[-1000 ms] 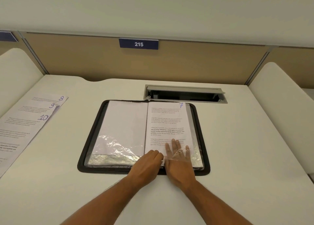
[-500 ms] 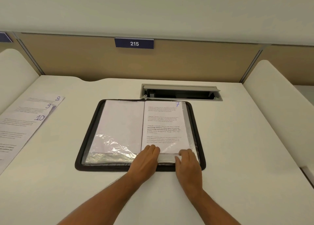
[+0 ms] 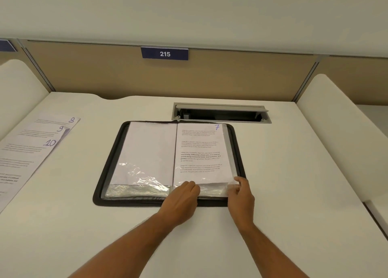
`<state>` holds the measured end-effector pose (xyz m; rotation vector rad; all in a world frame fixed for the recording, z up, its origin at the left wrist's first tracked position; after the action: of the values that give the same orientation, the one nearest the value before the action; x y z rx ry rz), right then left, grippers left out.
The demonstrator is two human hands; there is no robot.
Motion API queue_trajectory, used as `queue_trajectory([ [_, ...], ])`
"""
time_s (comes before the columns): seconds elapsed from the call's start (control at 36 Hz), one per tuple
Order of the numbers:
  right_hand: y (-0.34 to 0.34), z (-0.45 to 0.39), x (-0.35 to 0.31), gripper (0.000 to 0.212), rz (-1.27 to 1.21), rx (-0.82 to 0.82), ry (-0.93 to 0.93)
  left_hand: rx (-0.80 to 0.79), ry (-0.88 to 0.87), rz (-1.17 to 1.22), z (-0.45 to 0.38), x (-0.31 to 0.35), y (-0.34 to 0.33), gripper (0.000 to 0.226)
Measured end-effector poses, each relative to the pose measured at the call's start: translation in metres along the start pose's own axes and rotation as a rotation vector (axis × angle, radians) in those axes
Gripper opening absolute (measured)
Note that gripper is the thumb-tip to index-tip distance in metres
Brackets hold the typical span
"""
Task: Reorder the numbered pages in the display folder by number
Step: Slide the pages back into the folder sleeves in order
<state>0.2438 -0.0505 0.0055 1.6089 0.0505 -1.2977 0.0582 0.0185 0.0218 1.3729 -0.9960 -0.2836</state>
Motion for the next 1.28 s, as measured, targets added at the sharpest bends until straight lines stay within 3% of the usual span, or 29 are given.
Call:
queue_trajectory([
  [0.17, -0.013, -0.002, 0.013, 0.029, -0.261, -0.075, -0.214, 0.006, -0.092, 0.061, 0.012, 0.007, -0.001, 0.013],
  [0.28, -0.002, -0.005, 0.011, 0.007, -0.266, 0.021, -0.277, 0.017, -0.082, 0.147, 0.015, 0.005, 0.005, 0.007],
  [0.47, -0.018, -0.007, -0.012, 0.035, -0.467, 0.049, -0.435, 0.171, 0.211, 0.575, 0.004, -0.02, 0.053, 0.003],
  [0.56, -0.027, 0.003, -0.05, 0.023, -0.475, 0.026, -0.335, 0.239, 0.372, 0.748, -0.002, -0.042, 0.07, 0.004],
  [0.64, -0.033, 0.018, -0.099, 0.011, -0.37, 0.014, -0.118, 0.295, 0.455, 0.861, -0.005, -0.062, 0.087, 0.008],
  [0.75, -0.057, 0.044, -0.159, 0.012, -0.15, -0.019, 0.171, 0.348, 0.512, 1.02, -0.003, -0.088, 0.108, 0.028],
  [0.94, -0.113, 0.096, -0.22, 0.012, 0.066, -0.106, 0.584, 0.417, 0.586, 0.994, 0.021, -0.139, 0.132, 0.047],
  [1.03, -0.132, 0.106, -0.226, 0.015, 0.072, -0.168, 0.662, 0.451, 0.634, 0.973, 0.036, -0.164, 0.137, 0.04],
  [1.17, -0.136, 0.097, -0.213, 0.026, 0.121, -0.068, 0.64, 0.458, 0.741, 0.925, 0.061, -0.207, 0.138, 0.033],
  [1.28, -0.157, 0.086, -0.197, 0.032, 0.375, -0.149, 0.576, 0.455, 0.801, 0.865, 0.079, -0.235, 0.141, 0.039],
])
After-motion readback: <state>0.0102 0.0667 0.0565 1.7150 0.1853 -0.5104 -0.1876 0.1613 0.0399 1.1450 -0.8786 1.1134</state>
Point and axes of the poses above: each hand's wrist, its own z-axis away from the middle knuckle, its own y-axis out of the back of the hand, x = y × z, the point moved 10 cm from there along -z, towards the middle knuckle, and after that the axes turned 12 degrees about z, right-handed, at the moved point
